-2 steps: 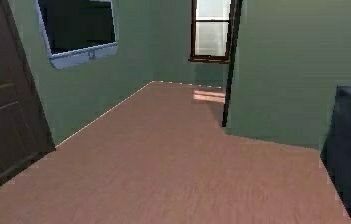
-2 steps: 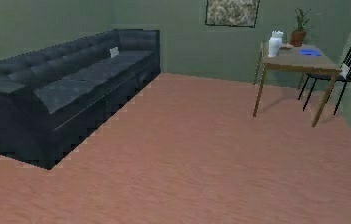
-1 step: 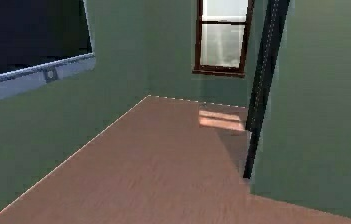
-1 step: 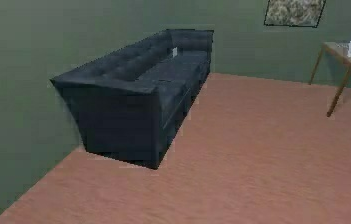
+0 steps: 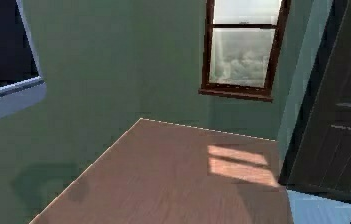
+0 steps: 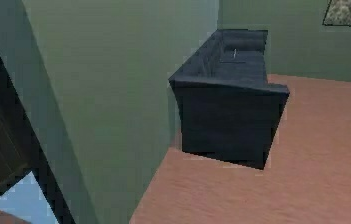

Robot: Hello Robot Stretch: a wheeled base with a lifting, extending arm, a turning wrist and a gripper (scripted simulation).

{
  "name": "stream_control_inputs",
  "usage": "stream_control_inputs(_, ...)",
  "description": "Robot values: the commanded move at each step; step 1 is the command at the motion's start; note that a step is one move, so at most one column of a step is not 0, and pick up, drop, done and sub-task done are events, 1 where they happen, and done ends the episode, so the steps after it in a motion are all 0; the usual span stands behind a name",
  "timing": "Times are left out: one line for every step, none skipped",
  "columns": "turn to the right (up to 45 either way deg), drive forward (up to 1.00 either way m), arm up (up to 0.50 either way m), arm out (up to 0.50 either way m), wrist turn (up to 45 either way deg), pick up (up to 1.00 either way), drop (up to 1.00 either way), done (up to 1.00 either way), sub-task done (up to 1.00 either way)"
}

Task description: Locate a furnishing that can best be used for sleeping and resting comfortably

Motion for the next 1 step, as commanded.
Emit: stream_control_inputs(3.0, 0.00, 0.00, 0.00, 0.0, 0.00, 0.00, 0.00, 0.00)
